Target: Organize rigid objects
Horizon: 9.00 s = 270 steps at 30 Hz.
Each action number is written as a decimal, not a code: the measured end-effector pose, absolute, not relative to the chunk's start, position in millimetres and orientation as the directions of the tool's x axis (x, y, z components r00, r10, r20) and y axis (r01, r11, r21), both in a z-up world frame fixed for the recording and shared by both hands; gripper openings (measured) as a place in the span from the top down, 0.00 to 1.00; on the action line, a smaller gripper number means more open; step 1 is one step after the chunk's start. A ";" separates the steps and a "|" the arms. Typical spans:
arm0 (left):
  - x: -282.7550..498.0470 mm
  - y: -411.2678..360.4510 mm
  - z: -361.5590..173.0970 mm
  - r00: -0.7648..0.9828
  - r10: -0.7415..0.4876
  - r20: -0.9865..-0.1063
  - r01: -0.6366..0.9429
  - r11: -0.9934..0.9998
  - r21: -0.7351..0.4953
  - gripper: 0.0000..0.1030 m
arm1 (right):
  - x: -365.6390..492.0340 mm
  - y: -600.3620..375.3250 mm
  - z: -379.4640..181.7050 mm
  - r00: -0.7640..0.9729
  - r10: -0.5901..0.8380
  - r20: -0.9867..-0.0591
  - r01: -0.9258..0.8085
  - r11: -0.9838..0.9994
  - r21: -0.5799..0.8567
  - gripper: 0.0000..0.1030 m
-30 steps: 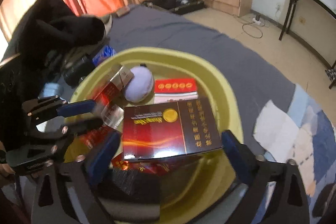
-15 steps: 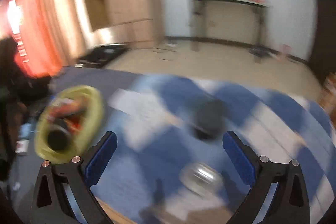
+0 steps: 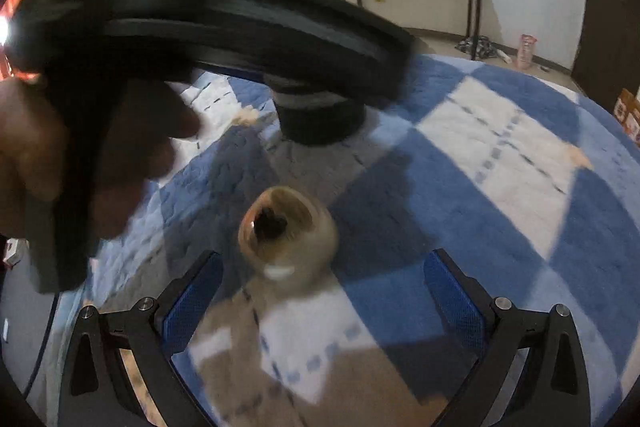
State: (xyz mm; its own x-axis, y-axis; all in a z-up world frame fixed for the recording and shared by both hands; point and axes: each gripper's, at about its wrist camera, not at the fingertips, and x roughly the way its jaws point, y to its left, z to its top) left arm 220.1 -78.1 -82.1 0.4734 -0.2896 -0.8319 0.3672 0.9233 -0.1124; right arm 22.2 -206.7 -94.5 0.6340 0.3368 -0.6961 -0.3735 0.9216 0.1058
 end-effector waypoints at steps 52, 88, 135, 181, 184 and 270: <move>-65.5 327.3 -14.2 0.799 0.049 -0.600 -0.250 0.934 -0.256 0.00 | 99.6 90.2 56.4 0.445 0.716 -0.538 -0.829 0.557 0.056 0.00; -56.5 189.1 -134.1 0.572 0.207 -0.793 -0.386 0.922 -0.037 0.00 | 23.8 29.1 -132.9 0.433 0.513 -0.741 -0.851 0.503 -0.149 0.00; -58.2 189.8 -133.2 0.572 0.208 -0.793 -0.386 0.922 -0.037 0.00 | 25.7 26.8 -131.5 0.431 0.514 -0.742 -0.852 0.503 -0.147 0.00; -59.0 189.3 -133.3 0.572 0.208 -0.794 -0.386 0.922 -0.037 0.00 | 25.2 26.8 -131.6 0.431 0.513 -0.742 -0.852 0.502 -0.147 0.00; -58.8 189.3 -133.3 0.572 0.208 -0.794 -0.386 0.922 -0.037 0.00 | 25.4 26.8 -131.8 0.431 0.513 -0.742 -0.852 0.502 -0.147 0.00; -58.8 189.5 -133.5 0.572 0.208 -0.794 -0.386 0.922 -0.037 0.00 | 25.1 26.9 -132.2 0.430 0.514 -0.742 -0.852 0.502 -0.147 0.00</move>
